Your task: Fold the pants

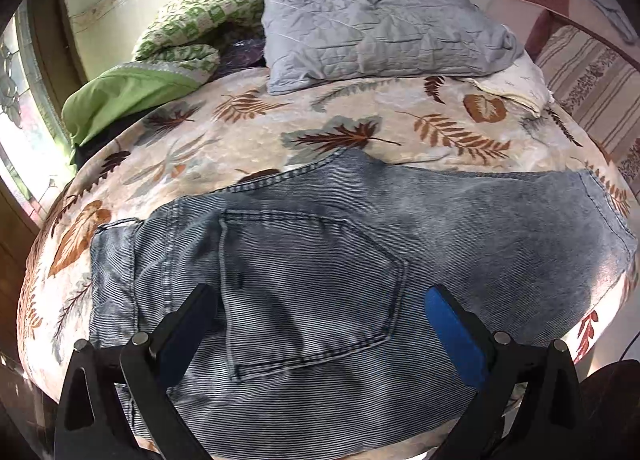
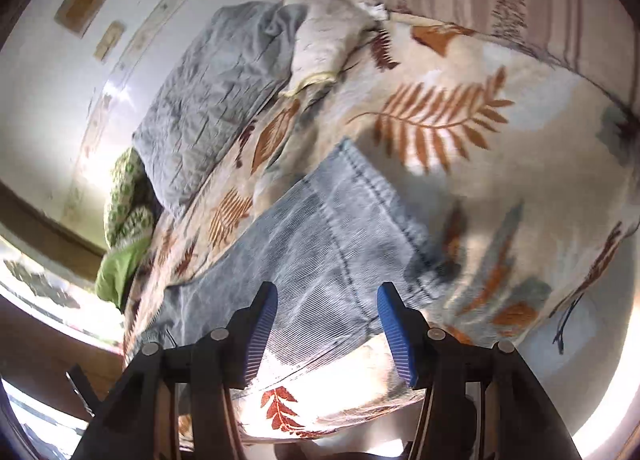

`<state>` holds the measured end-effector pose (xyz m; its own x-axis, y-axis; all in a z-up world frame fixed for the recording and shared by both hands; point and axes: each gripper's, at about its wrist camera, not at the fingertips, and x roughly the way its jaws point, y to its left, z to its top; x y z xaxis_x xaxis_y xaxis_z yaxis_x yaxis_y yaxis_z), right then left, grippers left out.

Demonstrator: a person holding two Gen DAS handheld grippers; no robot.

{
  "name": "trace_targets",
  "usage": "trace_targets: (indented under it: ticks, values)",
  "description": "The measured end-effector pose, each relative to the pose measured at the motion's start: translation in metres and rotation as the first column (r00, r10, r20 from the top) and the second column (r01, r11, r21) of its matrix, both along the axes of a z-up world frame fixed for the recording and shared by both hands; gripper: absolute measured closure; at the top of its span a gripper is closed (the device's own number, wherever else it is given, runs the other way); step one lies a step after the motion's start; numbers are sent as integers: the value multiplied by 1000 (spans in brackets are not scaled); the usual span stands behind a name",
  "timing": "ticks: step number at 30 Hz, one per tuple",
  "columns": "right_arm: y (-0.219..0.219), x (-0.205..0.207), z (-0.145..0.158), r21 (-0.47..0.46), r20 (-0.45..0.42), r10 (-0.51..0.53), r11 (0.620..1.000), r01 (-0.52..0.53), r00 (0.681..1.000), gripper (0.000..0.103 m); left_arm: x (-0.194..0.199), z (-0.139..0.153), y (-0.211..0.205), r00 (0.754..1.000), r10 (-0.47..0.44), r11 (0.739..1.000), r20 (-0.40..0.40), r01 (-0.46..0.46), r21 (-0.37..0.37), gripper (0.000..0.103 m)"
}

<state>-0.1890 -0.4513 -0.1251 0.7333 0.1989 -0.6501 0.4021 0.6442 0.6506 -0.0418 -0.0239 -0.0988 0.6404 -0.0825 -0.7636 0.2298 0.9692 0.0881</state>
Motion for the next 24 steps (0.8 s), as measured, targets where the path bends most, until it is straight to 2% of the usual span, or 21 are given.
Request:
trace_targets:
  ticks: [4, 11, 17, 20, 24]
  values:
    - [-36, -27, -20, 155, 43, -94, 984, 87, 995, 48, 9, -5, -60, 992, -107, 994, -60, 106, -21, 0]
    - [-39, -24, -51, 280, 44, -78, 958, 63, 996, 48, 32, -23, -143, 971, -198, 980, -137, 193, -46, 0]
    - [-27, -9, -68, 288, -8, -68, 955, 68, 998, 48, 44, -39, -158, 962, -208, 978, -178, 202, -52, 0]
    - [-23, -3, -68, 263, -6, -77, 962, 76, 997, 42, 49, -44, -154, 955, -215, 976, -204, 205, -73, 0]
    - [-22, 6, -65, 237, 14, -108, 966, 101, 994, 39, 47, -43, -155, 950, -237, 971, -201, 230, -59, 0]
